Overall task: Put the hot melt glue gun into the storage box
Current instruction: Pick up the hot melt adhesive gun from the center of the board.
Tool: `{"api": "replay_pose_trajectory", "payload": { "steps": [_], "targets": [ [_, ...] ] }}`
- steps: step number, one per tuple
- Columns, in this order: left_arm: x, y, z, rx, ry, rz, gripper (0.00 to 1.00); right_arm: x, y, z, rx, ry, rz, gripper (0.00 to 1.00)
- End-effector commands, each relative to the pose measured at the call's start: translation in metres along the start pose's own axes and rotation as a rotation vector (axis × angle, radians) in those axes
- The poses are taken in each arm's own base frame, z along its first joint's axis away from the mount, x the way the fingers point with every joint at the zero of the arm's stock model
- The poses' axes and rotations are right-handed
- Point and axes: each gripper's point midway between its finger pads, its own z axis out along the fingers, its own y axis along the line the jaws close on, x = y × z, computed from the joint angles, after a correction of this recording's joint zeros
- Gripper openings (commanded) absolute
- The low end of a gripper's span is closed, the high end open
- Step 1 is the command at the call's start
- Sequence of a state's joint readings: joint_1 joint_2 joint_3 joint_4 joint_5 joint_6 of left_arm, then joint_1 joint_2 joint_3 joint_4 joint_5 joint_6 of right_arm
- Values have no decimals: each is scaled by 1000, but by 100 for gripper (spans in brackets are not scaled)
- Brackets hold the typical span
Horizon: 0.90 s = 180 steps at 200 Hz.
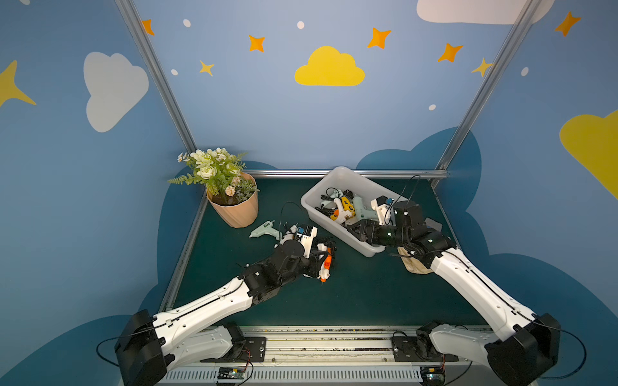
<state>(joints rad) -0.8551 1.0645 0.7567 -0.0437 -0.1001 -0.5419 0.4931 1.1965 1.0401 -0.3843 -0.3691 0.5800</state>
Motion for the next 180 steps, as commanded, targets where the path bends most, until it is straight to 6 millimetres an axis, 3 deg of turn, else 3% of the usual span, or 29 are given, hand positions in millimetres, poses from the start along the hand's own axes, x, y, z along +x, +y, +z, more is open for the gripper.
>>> {"api": "replay_pose_trajectory", "payload": {
  "steps": [1,57,110,180],
  "targets": [
    [-28,1,-14,21,-57,-41,3,-10,12,-4,-28,-28,-25,85],
    [-62,5,-40,87,-140,-72,3,-11,15,-4,-33,-25,-29,85],
    [-97,-5,-61,123,-209,-36,3,-14,16,-7,-28,-34,-32,86],
    [-159,-33,-65,159,-275,46,3,-24,-12,-30,137,-166,-4,93]
  ]
}}
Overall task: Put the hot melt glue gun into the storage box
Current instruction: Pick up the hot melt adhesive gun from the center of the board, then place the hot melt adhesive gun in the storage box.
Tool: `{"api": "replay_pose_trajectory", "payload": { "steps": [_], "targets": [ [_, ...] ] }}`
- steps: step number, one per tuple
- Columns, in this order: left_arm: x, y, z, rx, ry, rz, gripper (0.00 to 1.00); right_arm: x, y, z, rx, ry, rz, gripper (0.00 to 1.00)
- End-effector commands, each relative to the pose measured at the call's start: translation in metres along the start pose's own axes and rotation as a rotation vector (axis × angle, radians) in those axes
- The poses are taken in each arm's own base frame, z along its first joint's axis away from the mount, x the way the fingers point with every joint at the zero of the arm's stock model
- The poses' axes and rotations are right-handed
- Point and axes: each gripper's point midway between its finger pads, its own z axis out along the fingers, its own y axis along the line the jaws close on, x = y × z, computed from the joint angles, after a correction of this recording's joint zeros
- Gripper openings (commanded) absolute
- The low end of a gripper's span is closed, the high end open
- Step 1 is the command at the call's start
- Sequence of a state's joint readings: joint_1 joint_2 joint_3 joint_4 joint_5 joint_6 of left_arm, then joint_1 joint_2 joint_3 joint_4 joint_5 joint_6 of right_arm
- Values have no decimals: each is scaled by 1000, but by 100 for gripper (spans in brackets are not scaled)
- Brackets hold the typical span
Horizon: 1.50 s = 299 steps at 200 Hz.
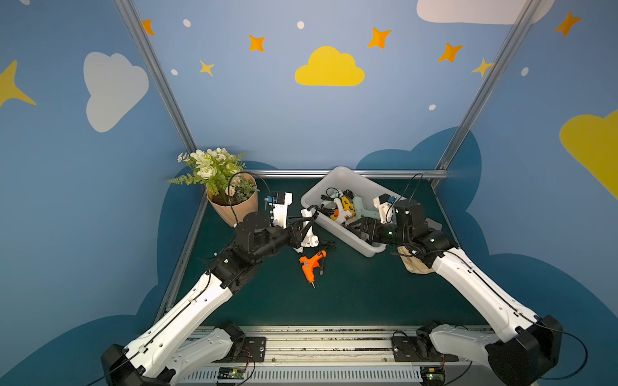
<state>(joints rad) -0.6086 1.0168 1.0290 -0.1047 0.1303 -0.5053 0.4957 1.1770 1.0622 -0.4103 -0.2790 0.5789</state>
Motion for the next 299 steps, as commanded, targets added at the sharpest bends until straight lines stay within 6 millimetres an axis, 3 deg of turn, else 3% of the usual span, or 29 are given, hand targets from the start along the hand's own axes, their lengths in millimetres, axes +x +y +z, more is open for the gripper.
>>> {"api": "replay_pose_trajectory", "payload": {
  "steps": [1,53,99,126,152,206,299],
  "targets": [
    [-30,-17,5,41,-40,61,3,-13,-8,-20,73,-108,5,93],
    [-84,-38,49,101,-58,104,3,-11,-48,-55,230,-244,23,98],
    [-118,-58,99,196,-53,135,3,-1,-83,-90,353,-327,81,99],
    [-126,-53,130,189,-52,172,3,5,-94,-104,386,-375,103,98],
    [-123,-43,161,189,-12,178,3,11,-101,-114,414,-403,116,99],
    [-92,-12,219,149,109,171,3,16,-103,-119,417,-405,121,99],
    [-40,64,268,-92,241,248,3,18,-105,-116,420,-389,123,99]
  ]
}}
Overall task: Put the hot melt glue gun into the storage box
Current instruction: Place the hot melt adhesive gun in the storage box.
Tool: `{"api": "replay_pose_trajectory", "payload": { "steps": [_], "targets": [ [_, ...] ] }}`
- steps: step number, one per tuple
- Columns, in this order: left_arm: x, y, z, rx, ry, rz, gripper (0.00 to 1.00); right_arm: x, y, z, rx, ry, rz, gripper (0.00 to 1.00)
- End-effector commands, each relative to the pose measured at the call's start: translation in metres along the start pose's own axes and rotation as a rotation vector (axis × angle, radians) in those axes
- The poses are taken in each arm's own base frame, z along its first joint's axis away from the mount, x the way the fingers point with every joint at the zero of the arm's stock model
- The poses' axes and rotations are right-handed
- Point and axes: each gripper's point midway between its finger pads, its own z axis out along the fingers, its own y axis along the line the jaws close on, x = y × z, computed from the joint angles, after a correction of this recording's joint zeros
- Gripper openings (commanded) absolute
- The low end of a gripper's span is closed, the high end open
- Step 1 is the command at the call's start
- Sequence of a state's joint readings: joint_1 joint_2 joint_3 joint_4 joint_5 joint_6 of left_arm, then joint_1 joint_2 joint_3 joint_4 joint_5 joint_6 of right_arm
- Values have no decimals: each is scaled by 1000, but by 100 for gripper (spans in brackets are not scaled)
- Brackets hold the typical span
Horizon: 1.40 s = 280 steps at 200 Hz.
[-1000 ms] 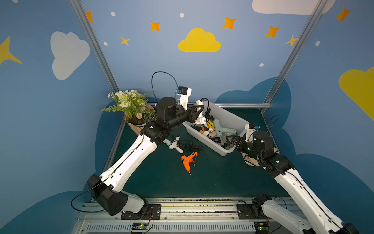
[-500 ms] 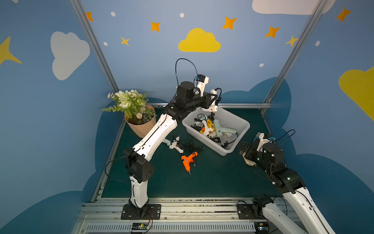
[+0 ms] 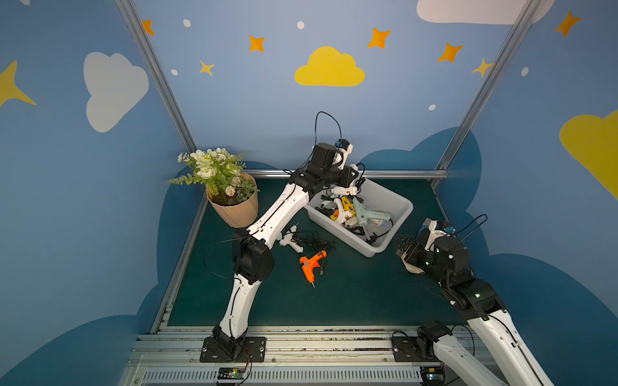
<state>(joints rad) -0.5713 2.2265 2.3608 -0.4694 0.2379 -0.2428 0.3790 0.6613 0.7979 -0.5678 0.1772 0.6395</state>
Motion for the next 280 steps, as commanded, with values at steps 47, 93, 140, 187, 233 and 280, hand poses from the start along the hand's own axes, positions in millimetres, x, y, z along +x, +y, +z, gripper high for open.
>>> {"api": "replay_pose_trajectory", "payload": {
  "steps": [47,93,140,187,233,280],
  "targets": [
    [22,43,33,-179,61,130,3,5,-2,3,10,23,2,99],
    [50,64,62,-268,120,205,4,7,1,4,-8,42,4,98],
    [85,73,84,-310,192,268,12,9,2,3,-10,56,6,99],
    [107,79,96,-299,235,274,27,9,5,4,-19,64,10,99],
    [113,80,100,-286,248,267,51,11,4,6,-15,74,7,99],
    [90,67,87,-283,202,263,66,9,4,3,-16,68,0,98]
  ]
}}
